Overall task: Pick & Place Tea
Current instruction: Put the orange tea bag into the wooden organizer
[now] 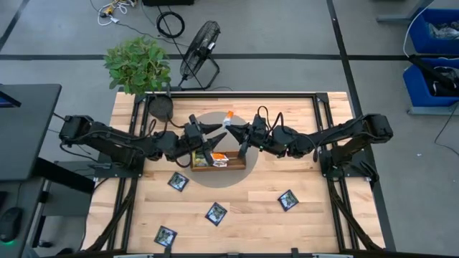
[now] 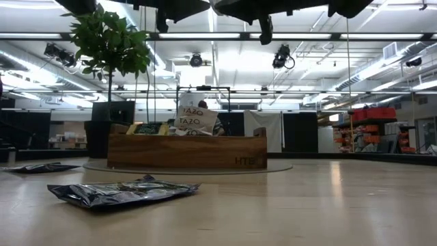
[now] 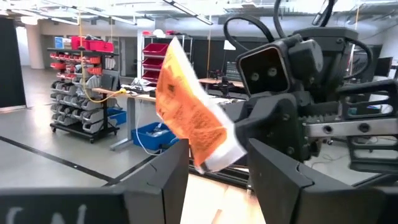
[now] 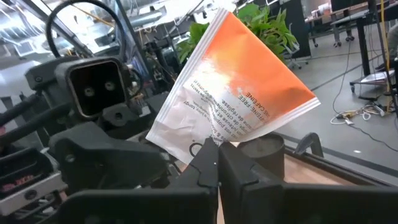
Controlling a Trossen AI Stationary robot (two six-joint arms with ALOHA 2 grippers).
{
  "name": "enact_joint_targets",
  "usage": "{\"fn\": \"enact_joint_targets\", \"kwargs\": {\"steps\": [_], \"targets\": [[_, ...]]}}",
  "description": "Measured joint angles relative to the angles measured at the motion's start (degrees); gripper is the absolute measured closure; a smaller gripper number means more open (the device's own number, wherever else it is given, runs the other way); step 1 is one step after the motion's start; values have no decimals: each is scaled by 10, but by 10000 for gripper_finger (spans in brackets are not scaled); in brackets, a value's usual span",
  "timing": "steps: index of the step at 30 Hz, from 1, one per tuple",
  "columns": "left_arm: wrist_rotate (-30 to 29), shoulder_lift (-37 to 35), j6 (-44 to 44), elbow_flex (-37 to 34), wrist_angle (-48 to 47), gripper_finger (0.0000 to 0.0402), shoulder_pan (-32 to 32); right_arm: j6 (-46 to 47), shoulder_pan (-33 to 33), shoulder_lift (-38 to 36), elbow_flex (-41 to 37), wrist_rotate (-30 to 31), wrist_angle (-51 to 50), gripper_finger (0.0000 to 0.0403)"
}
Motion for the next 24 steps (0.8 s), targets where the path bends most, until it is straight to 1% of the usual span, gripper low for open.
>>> {"fn": "enact_joint_targets", "kwargs": {"steps": [4, 7, 12, 18, 19, 24], "targets": [[-8, 0, 0, 0, 1, 237, 3, 0, 0, 1, 0, 0, 5, 403], [-16, 0, 0, 0, 1, 251, 3, 0, 0, 1, 0, 0, 5, 403], [-17, 0, 0, 0, 0, 299, 3, 1, 0, 1, 0, 0, -1, 403], [-18, 0, 0, 0, -7, 384, 3, 0, 0, 1, 0, 3, -6, 403], [-18, 0, 1, 0, -10, 392, 3, 0, 0, 1, 0, 3, -9, 403], [-18, 0, 7, 0, -17, 398, 3, 1, 0, 1, 0, 3, -16, 397]]}}
